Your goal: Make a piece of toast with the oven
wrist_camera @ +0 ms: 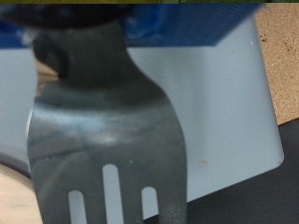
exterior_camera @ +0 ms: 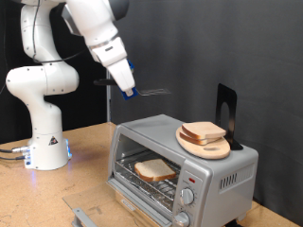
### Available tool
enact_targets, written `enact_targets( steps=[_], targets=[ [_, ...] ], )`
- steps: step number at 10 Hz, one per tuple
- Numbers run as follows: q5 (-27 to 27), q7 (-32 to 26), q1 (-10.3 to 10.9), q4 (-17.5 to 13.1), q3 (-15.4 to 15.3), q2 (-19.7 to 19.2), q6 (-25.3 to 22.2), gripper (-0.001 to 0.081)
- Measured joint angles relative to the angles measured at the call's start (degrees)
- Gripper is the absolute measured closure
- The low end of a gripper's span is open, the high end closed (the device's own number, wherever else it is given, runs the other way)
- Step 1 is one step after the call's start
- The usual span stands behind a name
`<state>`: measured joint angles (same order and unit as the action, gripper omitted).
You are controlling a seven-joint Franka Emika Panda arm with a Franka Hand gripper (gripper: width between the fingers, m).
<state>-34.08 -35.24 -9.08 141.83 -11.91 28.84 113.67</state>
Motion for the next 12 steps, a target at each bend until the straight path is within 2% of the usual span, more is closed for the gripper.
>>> enact_targets(
  steps=[4, 8, 10, 12],
  targets=[
    [-1.6, 8.4, 1.8, 1.8, -8.5, 0.0, 6.9, 0.054],
    [-3.2, 12.9, 2.5, 2.9, -15.8, -3.3, 13.7, 0.054],
    [-3.2, 13.1, 2.5, 3.8, -17.3, -5.4, 16.2, 0.054],
    [-3.3, 13.1, 2.5, 4.7, -17.5, -7.0, 18.1, 0.054]
  ],
)
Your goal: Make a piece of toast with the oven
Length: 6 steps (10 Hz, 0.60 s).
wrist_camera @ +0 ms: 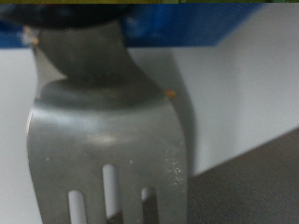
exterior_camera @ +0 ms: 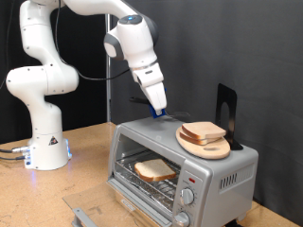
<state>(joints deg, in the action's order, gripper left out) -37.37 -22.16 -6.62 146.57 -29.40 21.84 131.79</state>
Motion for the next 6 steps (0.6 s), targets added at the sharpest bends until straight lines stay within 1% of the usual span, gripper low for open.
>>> enact_targets(
  steps=[3, 6],
  targets=[
    [-0.8, -1.3, -0.3, 0.9, 0.9, -1.1, 1.6, 0.054],
    [-0.8, -2.1, -1.1, 1.2, 1.5, -1.6, 1.8, 0.054]
  ],
)
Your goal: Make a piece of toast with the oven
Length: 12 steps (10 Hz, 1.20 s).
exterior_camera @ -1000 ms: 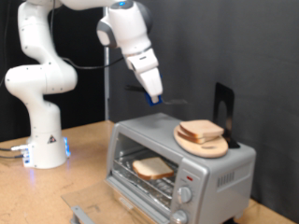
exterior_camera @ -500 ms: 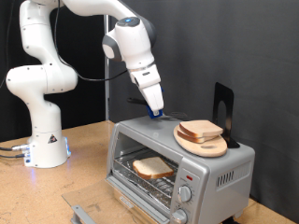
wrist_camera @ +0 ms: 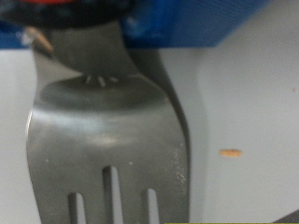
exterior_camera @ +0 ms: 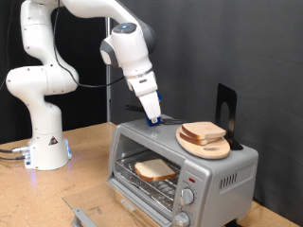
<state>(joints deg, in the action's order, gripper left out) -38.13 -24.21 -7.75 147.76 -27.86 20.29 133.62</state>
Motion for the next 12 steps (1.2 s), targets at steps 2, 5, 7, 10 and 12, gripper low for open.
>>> enact_targets(
  steps=[2, 5, 7, 10, 12],
  targets=[
    [0.1, -0.1, -0.4, -0.1, 0.2, -0.3, 0.2, 0.054],
    [0.3, -0.1, -0.8, -0.3, 0.3, -0.3, 0.2, 0.0246],
    [0.3, -0.2, -0.8, -0.3, 0.3, -0.4, 0.3, 0.0144],
    [1.9, -0.4, -0.8, -0.1, -0.1, -0.4, 1.6, 0.0124],
    [0.9, -3.4, -0.4, 0.9, -0.4, -0.4, 6.2, 0.0124]
  ],
)
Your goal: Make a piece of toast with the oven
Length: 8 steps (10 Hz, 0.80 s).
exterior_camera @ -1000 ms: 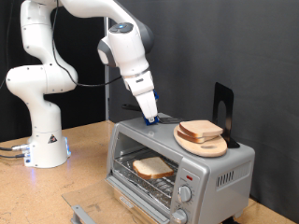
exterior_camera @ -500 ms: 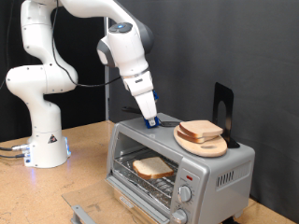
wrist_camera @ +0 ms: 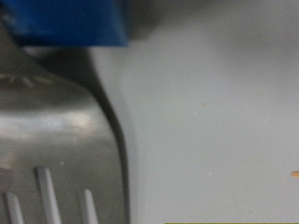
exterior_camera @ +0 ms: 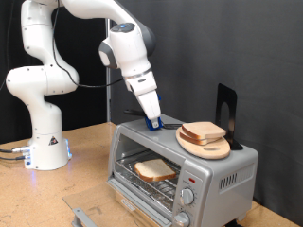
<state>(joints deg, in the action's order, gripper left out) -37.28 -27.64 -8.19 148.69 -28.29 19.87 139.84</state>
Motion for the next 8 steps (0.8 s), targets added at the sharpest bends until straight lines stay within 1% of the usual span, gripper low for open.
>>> enact_targets(
  steps=[1, 4, 7, 8],
  targets=[
    [-1.0, -1.6, 0.2, 0.4, 0.0, 0.1, 1.2, 0.0124],
    [-1.4, -2.9, 0.2, 0.5, 0.1, 0.4, 1.4, 0.0124],
    [-2.3, -4.6, 0.2, 0.5, 1.7, 2.0, 1.2, 0.0124],
    [-2.4, -4.9, 0.2, 0.4, 2.6, 2.9, 0.3, 0.0124]
  ],
)
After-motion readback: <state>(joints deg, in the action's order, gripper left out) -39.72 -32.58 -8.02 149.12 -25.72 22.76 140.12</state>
